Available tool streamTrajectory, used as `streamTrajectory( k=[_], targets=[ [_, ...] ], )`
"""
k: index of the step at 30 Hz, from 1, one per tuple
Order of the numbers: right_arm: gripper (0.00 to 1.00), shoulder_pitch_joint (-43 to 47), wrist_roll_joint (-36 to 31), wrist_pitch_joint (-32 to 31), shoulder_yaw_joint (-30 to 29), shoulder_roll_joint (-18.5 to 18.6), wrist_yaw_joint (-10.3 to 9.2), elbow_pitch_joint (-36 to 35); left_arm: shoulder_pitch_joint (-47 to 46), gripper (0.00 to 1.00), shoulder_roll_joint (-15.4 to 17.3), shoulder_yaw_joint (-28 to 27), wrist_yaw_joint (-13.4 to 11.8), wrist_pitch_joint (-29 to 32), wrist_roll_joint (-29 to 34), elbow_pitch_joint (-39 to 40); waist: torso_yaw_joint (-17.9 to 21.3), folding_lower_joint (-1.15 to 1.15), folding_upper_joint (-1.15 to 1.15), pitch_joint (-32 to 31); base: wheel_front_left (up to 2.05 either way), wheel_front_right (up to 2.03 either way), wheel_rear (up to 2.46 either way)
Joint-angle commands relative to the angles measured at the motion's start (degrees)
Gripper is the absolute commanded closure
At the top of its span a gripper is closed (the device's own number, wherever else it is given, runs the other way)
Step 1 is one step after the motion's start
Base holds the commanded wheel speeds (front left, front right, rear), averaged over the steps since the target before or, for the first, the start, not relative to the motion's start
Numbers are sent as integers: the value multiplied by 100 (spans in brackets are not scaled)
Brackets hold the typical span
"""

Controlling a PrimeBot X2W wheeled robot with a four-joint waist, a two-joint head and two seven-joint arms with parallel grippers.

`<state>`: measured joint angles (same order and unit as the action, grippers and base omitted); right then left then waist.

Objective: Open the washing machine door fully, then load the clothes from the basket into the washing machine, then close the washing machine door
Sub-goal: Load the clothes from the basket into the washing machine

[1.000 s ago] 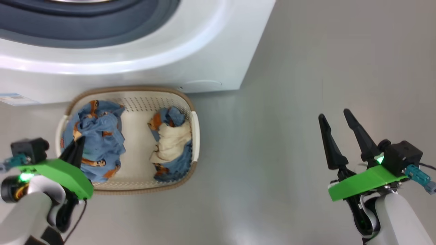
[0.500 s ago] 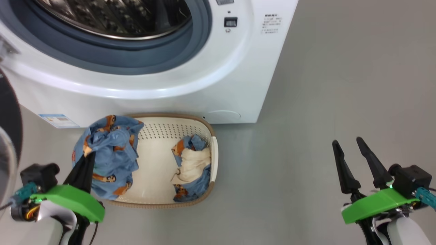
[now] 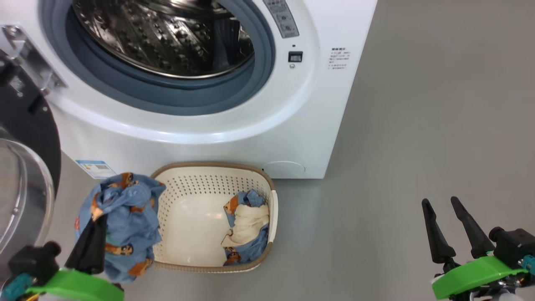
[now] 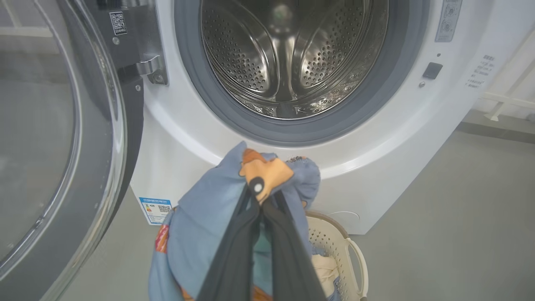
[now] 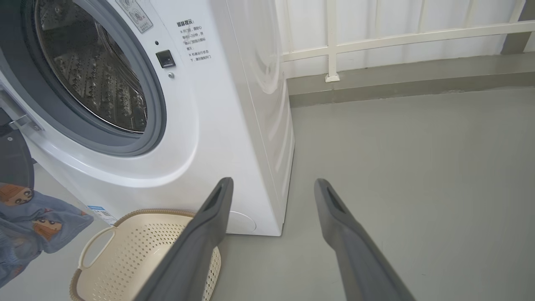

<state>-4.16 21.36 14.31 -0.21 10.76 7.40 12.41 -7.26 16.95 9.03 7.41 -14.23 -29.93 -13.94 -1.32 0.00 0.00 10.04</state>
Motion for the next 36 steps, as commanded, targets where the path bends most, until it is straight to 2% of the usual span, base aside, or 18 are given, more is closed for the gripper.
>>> streamTrajectory(
  k=[1,11,18,27,36],
  targets=[
    [0,80,25,69,100,84,9,-129,54,100,135,-326,8,-76,67,273,-26,0,0,-109,0,0,0],
    [0,267,39,69,-17,91,9,-151,1047,100,-221,-851,8,-76,299,1156,2,0,0,-243,0,0,0],
    [0,289,37,69,-39,104,9,-174,1170,100,-334,-925,8,-76,304,1348,3,0,0,-176,0,0,0],
    [0,61,-35,69,-16,-12,9,-267,583,100,-215,-751,8,-76,225,1440,126,0,0,214,0,0,0],
    [0,-254,-85,69,55,-220,9,-304,-761,100,158,-610,8,-76,27,1284,406,0,0,707,0,0,0]
  ],
)
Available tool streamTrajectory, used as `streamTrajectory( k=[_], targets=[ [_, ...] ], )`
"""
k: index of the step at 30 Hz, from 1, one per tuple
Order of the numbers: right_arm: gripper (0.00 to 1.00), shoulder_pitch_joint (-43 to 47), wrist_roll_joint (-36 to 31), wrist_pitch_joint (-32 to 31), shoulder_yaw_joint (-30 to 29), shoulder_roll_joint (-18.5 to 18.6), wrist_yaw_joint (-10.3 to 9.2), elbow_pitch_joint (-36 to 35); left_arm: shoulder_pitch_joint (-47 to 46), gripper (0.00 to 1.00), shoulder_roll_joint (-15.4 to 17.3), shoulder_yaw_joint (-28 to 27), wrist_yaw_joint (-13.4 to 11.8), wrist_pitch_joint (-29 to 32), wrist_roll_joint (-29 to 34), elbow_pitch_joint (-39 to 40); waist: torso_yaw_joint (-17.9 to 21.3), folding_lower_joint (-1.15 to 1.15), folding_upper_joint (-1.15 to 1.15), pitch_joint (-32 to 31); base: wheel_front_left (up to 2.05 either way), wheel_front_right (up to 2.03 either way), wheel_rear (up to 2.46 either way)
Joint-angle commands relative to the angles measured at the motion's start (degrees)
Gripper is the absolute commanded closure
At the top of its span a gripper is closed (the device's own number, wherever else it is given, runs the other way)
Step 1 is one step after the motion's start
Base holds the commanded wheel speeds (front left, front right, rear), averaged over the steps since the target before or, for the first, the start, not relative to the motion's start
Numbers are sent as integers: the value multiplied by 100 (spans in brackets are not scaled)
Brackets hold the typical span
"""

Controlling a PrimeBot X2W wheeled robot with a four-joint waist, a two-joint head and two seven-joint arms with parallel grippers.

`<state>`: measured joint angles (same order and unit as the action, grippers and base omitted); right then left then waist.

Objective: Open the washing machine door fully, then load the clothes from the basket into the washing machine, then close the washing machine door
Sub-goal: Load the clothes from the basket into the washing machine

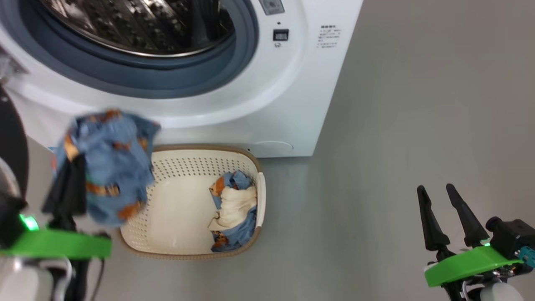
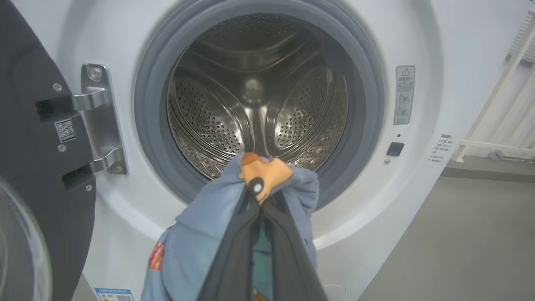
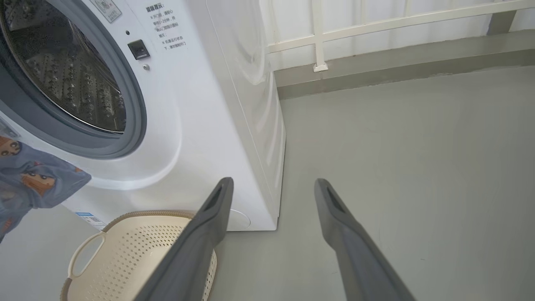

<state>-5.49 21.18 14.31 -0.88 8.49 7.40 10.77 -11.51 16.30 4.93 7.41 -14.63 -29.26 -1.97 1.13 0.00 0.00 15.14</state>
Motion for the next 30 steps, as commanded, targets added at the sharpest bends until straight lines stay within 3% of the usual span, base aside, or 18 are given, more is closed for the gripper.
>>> streamTrajectory(
  k=[1,13,30],
  targets=[
    [0,-153,-72,69,127,-16,9,-146,-529,100,285,-179,8,-37,-45,35,195,0,0,251,0,0,0],
    [0,-490,-127,69,197,-246,9,-229,-2494,100,809,180,8,-37,-279,-1036,638,0,0,857,0,0,0],
    [0,-814,-144,69,546,-519,9,-314,-4990,100,1302,1769,8,-37,-1164,-4160,1289,0,0,1547,0,0,0]
  ],
)
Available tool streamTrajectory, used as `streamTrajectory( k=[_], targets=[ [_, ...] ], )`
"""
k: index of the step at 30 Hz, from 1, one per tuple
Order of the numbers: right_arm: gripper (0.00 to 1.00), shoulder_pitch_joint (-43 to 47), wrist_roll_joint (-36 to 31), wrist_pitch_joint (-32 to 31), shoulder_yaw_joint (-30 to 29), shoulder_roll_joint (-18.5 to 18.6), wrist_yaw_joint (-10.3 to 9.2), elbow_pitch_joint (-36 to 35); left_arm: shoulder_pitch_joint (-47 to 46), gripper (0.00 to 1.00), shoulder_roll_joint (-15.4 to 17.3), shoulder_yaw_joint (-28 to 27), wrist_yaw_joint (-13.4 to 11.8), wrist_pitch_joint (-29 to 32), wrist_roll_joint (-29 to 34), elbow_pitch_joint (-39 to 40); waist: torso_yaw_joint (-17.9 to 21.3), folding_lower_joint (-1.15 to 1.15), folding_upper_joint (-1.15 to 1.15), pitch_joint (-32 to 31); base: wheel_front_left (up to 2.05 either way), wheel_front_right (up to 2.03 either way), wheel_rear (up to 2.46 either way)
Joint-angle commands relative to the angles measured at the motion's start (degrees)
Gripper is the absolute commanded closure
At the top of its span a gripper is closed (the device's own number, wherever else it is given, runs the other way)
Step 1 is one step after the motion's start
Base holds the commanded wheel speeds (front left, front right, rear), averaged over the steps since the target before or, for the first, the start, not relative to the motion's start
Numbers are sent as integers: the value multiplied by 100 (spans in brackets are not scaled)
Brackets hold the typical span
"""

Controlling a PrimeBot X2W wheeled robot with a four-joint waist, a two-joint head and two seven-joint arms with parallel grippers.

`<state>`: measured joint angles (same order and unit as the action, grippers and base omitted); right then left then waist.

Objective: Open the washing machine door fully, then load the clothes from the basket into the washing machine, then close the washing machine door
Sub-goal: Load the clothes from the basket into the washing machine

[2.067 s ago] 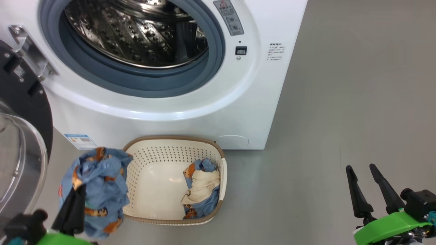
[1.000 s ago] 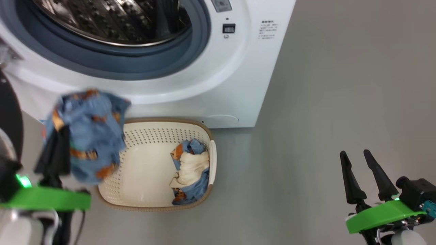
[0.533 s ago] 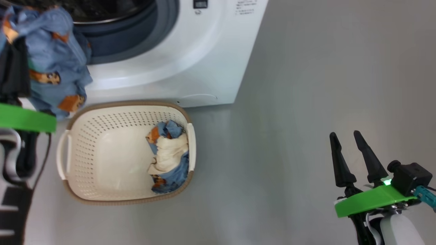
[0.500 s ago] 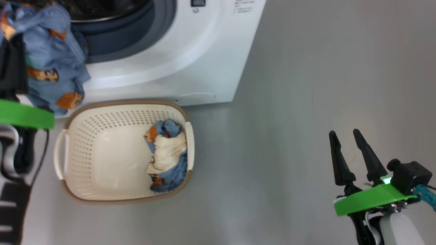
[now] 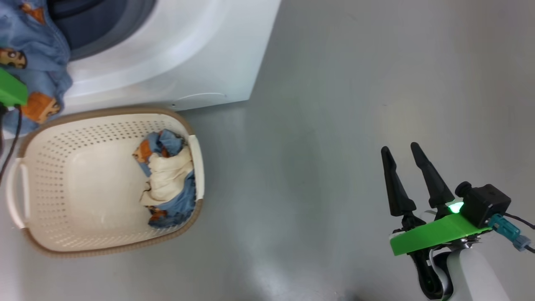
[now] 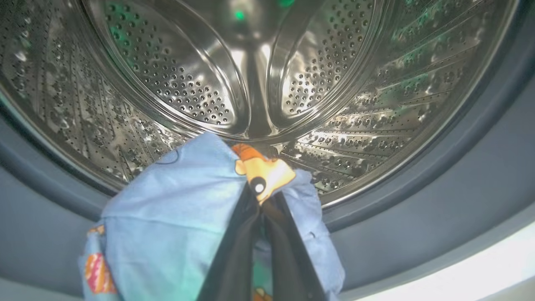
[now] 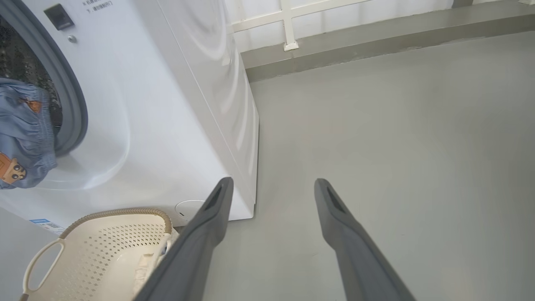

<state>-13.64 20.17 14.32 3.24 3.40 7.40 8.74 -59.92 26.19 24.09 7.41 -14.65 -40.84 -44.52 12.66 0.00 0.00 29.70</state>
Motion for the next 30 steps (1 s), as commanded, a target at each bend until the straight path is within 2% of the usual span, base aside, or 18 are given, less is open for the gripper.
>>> streamTrajectory(
  k=[1,5,9,12,15,20,21,22,23,30],
  targets=[
    [0,3,-38,68,170,-16,9,-98,-260,100,330,-60,8,-34,-72,-58,172,0,0,87,0,0,0],
    [0,16,-25,68,270,-30,9,-86,-706,100,402,283,8,-34,-231,-490,262,0,0,97,0,0,0],
    [0,26,-18,68,308,-39,9,-111,-1166,100,500,297,8,-34,-94,-498,297,0,0,143,0,0,0],
    [0,32,-20,68,310,-43,9,-122,-1393,100,550,65,8,-34,141,-259,298,0,0,183,0,0,0],
    [0,6,-21,68,324,-46,9,-120,-1496,100,575,-397,8,-34,460,63,305,0,0,227,0,0,0],
    [0,-35,3,68,406,-50,9,-114,-1216,100,430,-868,8,-34,838,235,349,0,0,229,0,0,0],
    [0,-41,19,68,421,-50,9,-119,-1171,88,409,-884,8,-34,873,187,354,0,0,235,0,0,0],
    [0,-45,31,68,432,-50,9,-122,-1117,42,371,-881,8,-34,870,120,358,0,0,233,0,0,0],
    [0,-45,41,68,440,-51,9,-124,-1071,0,359,-843,8,-34,897,60,360,0,0,230,0,0,0],
    [0,-42,73,68,420,-51,9,-147,-954,0,292,-772,8,-34,895,-203,341,0,0,234,0,0,0]
  ],
)
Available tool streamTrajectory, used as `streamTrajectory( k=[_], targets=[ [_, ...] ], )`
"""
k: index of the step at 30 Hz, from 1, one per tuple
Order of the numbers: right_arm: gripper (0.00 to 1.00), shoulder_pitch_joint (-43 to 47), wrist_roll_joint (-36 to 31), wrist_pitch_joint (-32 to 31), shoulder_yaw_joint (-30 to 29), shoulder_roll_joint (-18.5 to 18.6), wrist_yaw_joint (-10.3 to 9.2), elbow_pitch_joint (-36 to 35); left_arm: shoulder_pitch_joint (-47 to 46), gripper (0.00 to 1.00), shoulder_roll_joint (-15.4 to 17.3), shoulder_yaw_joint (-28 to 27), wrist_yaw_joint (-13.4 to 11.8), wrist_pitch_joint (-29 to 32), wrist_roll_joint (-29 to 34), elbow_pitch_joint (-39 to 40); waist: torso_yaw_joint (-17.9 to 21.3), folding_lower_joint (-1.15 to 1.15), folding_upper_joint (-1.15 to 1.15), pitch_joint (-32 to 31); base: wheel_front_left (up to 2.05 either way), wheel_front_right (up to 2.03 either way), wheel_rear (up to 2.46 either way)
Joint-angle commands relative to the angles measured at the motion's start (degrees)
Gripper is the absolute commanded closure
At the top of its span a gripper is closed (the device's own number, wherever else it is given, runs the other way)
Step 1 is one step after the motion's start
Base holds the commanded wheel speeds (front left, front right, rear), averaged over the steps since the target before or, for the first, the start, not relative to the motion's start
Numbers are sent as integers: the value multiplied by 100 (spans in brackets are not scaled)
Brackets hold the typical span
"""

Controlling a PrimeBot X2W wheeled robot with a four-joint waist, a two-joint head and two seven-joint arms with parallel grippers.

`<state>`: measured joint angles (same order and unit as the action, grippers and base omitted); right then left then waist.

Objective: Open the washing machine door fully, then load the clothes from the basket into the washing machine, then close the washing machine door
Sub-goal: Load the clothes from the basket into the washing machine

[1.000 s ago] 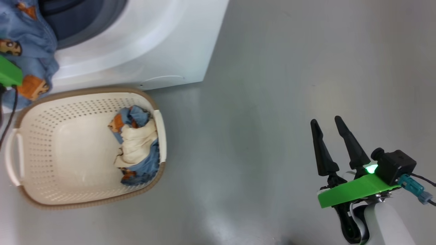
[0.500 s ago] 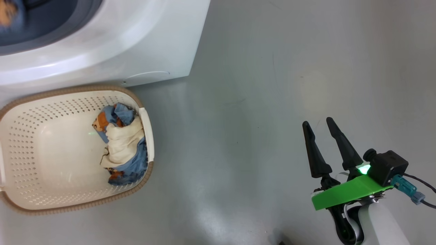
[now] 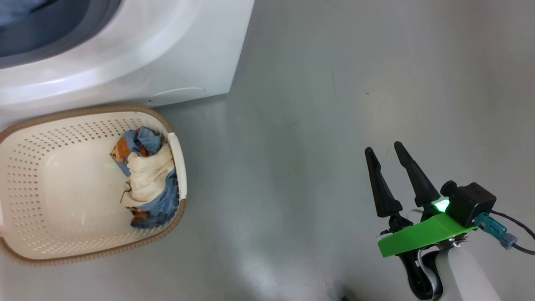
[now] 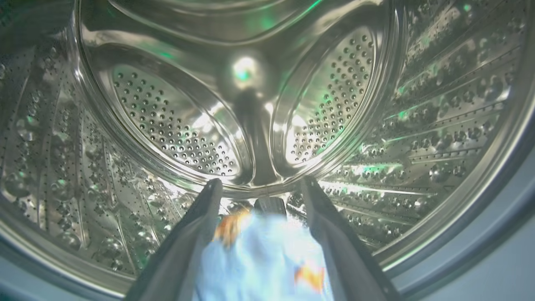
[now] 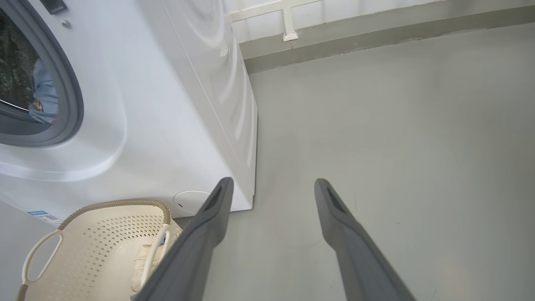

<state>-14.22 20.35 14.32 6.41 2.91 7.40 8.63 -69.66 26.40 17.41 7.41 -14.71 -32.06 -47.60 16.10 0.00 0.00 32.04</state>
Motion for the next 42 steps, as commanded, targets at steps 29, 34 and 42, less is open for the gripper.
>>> streamTrajectory(
  k=[29,34,42],
  targets=[
    [0,-22,-75,68,-188,235,9,25,2310,0,-546,-830,8,-29,101,1258,-696,0,0,-750,0,0,0],
    [0,82,-54,68,-201,352,9,93,2927,0,-744,-997,8,-29,293,1619,-875,0,0,-1035,0,0,0],
    [0,329,3,68,-230,536,9,191,3810,0,-988,-1176,8,-29,520,2041,-1102,0,0,-1516,0,0,0]
  ],
)
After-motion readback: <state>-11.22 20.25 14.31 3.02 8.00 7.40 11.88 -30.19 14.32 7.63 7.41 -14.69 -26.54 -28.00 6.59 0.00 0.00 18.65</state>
